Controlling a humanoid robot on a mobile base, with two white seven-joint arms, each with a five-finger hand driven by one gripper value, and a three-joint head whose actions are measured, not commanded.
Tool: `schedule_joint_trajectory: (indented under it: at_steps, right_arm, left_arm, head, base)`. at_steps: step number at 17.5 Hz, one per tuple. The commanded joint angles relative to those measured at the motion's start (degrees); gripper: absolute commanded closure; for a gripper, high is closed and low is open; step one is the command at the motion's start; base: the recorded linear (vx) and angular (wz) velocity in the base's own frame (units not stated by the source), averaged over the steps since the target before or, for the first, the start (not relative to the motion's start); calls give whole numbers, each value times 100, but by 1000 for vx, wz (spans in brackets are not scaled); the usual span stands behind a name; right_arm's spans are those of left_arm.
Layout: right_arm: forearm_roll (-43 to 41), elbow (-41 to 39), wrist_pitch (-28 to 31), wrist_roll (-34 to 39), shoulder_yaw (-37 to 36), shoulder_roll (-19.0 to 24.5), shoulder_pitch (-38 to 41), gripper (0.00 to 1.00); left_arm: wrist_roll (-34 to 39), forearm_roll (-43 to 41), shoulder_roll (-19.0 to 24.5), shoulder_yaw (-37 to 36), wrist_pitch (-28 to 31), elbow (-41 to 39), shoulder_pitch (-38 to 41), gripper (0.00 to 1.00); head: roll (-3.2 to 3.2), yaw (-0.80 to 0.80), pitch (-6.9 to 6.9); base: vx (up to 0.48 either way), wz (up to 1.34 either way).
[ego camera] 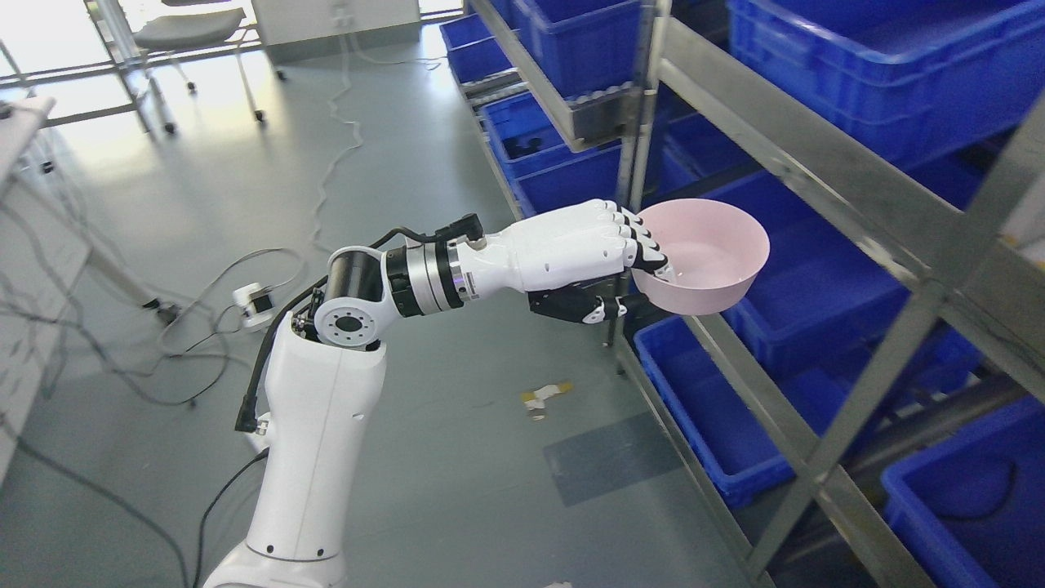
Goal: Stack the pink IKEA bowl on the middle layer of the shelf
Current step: 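Move the held bowl over the pink bowl on the middle-shelf tray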
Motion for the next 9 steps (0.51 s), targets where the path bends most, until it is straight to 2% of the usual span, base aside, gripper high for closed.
schedule_joint_trajectory:
  at_steps: [1,4,6,9]
  right_arm:
    - [0,-100,-2,-1,0,-100,17,0]
    - [0,-100,-2,-1,0,-100,17,0]
    - [0,-100,-2,-1,0,-100,26,0]
    - [0,-100,-2,-1,0,-100,17,0]
  left_arm:
    - [165,17,100,-236,-3,-2,-369,98]
    - [377,18,100,-219,-3,-2,-729,98]
    - [333,-87,100,200,-3,33,-1071,99]
    - [210,-1052,100,808,-3,278,-1143,98]
  head:
    - [0,0,0]
    - [0,0,0]
    - [0,0,0]
    - [0,0,0]
  base:
    - [78,-1383]
    - [74,-1357]
    - [57,-1372]
    - [51,-1316]
